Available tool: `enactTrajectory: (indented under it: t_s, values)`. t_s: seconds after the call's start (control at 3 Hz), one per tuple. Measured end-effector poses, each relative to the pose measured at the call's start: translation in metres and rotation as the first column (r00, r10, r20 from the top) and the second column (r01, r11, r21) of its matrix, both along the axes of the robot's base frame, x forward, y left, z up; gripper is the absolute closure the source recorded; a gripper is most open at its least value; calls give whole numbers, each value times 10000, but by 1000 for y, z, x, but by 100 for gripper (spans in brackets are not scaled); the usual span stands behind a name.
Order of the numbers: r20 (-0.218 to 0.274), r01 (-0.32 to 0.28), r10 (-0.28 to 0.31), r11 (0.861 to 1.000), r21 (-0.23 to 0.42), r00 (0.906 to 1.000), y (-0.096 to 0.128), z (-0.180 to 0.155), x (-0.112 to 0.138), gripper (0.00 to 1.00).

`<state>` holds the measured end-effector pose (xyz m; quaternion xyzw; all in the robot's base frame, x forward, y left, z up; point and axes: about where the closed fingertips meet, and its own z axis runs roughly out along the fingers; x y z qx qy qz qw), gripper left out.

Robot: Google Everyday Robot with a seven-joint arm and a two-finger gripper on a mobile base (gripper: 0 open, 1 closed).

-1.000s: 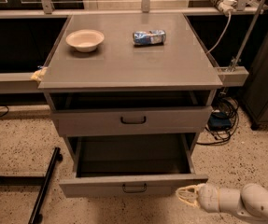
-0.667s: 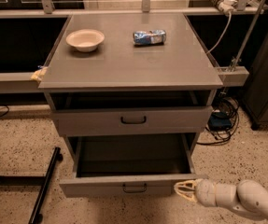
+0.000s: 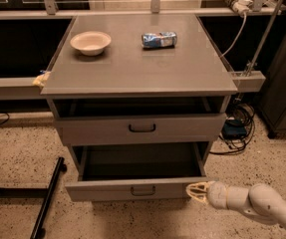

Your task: Close middle drawer

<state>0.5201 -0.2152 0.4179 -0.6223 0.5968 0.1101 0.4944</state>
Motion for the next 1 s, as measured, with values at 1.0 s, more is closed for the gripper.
enactTrajectory:
  t_s: [1.0]
  values:
    - [118,931,-930,9956,-142,9956,-30,14,69,100]
